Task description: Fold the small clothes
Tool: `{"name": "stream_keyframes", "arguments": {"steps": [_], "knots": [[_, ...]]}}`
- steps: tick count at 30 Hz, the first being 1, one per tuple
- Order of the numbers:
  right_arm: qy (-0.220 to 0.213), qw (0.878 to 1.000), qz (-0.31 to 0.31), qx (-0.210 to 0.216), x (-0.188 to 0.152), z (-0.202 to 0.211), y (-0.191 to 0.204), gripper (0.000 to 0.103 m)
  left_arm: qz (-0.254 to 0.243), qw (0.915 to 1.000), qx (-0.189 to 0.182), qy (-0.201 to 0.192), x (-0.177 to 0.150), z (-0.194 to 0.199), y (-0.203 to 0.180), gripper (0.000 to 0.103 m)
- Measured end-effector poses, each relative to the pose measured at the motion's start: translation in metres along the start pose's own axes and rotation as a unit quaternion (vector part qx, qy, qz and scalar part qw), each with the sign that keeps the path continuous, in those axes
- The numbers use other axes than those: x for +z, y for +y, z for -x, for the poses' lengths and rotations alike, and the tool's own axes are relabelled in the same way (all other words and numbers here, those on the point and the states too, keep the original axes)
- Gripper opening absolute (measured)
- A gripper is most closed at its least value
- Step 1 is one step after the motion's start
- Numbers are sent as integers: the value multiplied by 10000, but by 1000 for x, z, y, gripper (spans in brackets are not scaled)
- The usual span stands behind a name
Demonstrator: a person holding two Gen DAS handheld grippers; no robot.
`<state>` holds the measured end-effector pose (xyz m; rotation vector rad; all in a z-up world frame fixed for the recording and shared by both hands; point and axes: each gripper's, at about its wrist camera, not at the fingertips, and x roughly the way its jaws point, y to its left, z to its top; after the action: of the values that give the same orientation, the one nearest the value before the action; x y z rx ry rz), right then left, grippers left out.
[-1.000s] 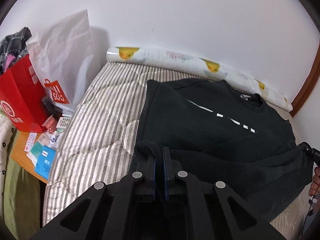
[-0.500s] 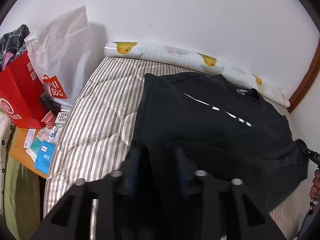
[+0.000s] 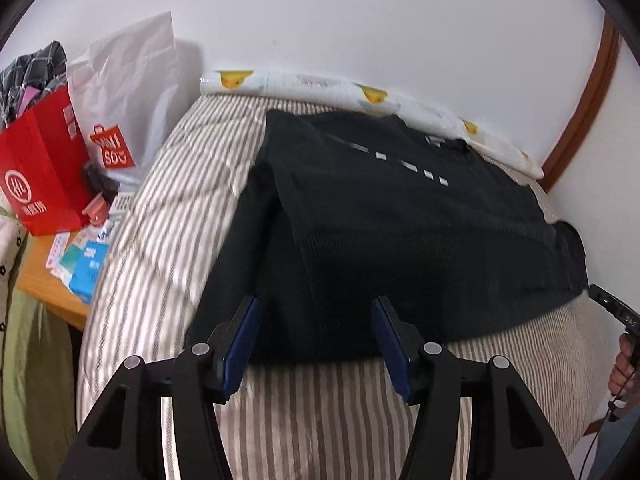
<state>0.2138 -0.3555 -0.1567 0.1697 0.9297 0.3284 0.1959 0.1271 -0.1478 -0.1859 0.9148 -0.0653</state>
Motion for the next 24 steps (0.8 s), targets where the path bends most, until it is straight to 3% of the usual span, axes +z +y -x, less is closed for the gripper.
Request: {"name": "stream_keyframes", "arguments": {"steps": [2,7,8,11,13,24], "knots": [[120,9999,18,24,-4,-10,4,19,-51,10000,-29,78,-6,0,-2,55],[178,9998,-96,-37,-6,-27,5,13,-120,9995,-231,176,-18,-1,-6,54],[172,9998,-115,-68,-5,-28,4,11,-151,9993,-266,197,-19,-1,-7,50],[131,9997,-147,-112,-1,-28,3,9,-296,9990,-286,165,-19,-1,-12,35],[111,9998,-163,-105,0,-28,5,9,-351,9986,-345,176,-17,-2,-16,32],[148,9987,-107,-485,9,-43,10,8,-405,9984,-262,303,-1,-26,-26,28]]}}
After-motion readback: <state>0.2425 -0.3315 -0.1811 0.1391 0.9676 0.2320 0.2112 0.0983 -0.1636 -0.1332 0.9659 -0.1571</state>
